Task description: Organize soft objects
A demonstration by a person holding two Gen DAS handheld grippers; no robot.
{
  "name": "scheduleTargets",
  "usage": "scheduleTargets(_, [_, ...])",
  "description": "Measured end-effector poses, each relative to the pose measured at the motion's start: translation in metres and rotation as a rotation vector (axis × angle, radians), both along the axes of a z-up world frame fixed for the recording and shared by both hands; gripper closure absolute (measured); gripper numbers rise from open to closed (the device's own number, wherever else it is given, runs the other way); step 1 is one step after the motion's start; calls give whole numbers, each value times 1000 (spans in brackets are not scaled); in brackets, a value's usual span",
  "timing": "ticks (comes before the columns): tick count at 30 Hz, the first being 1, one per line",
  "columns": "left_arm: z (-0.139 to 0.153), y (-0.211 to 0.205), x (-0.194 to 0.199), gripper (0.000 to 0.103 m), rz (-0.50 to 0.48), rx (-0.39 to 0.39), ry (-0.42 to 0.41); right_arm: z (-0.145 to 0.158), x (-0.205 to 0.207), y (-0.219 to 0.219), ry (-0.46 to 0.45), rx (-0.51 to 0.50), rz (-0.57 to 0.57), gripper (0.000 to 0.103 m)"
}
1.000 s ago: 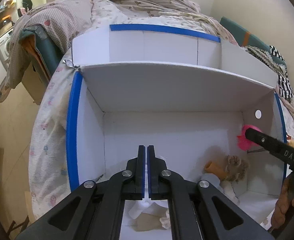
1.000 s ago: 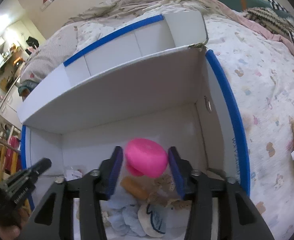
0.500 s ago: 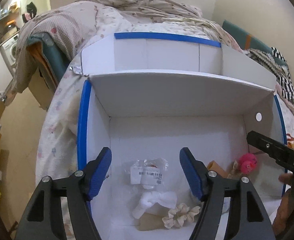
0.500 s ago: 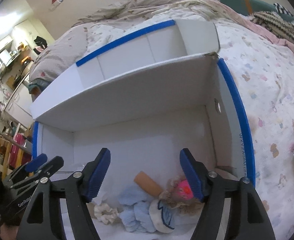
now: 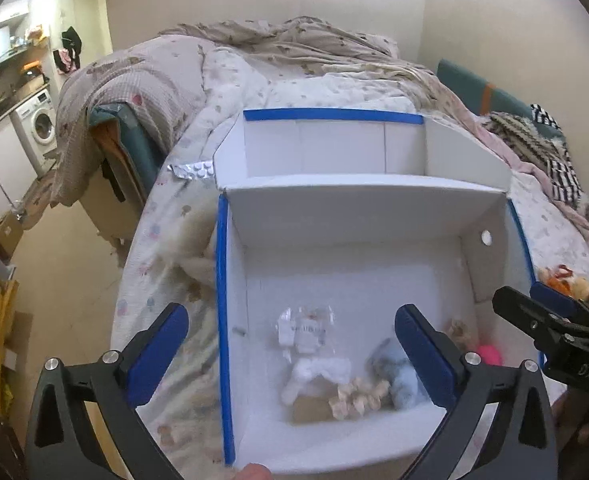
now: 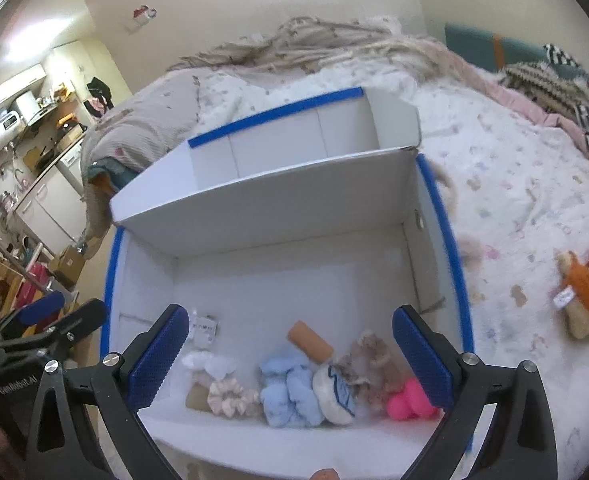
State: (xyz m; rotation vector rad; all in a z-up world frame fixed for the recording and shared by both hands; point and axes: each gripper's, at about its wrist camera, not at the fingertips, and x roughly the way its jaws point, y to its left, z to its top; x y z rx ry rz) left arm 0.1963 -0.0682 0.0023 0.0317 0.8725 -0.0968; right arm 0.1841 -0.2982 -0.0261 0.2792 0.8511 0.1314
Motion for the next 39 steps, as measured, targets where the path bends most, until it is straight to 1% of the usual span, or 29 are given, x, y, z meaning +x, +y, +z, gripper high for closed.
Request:
scheduleTargets(3, [5, 8, -17, 0, 14, -4, 0, 4, -21, 2, -17, -5, 3, 0])
scheduleTargets(7, [4, 18, -45, 0, 34, -18, 13, 6, -49, 4, -23, -5, 1, 0])
scheduleTargets(12, [-5, 29, -81, 0, 54, -27, 25, 5, -83, 7, -27, -9, -10, 0])
scheduleTargets(13, [-7, 30, -89, 0, 63, -18, 23, 5, -88, 8, -30, -16, -11, 0])
scheduleTargets(16, [-11, 30, -109, 0, 84, 32, -6, 4, -102, 12, -37, -48, -7, 0])
scheduleTargets(20, [-13, 29, -131, 0, 61, 43, -30, 4, -117, 19, -55, -86, 1, 0])
scheduleTargets(22, [-12, 30, -143, 0, 57, 46, -67, 4, -122, 22, -65, -99, 3, 0])
scheduleTargets(24, [-10, 32, -149, 0, 65, 42, -101, 3, -125, 25, -74, -112, -1, 0])
scheduleTargets(26, [-9, 34, -155, 0, 83, 21, -138, 4, -128, 29, -99, -140, -15, 0])
scheduleTargets(28, [-8, 37, -155, 0, 97, -4, -159, 9, -130, 33, -145, -162, -15, 0])
scheduleTargets(31, [-8, 42, -150, 0, 115, -37, -165, 14, -131, 37, -196, -191, -39, 0])
scheduleTargets(34, [-9, 45, -146, 0, 111, -81, -149, 12, -129, 36, -193, -186, -46, 0])
scheduleTargets(35, [-10, 45, -145, 0, 112, -85, -147, 11, -128, 36, -186, -186, -45, 0])
scheduleTargets(39, [-10, 40, -147, 0, 104, -58, -154, 8, -126, 36, -166, -180, -41, 0])
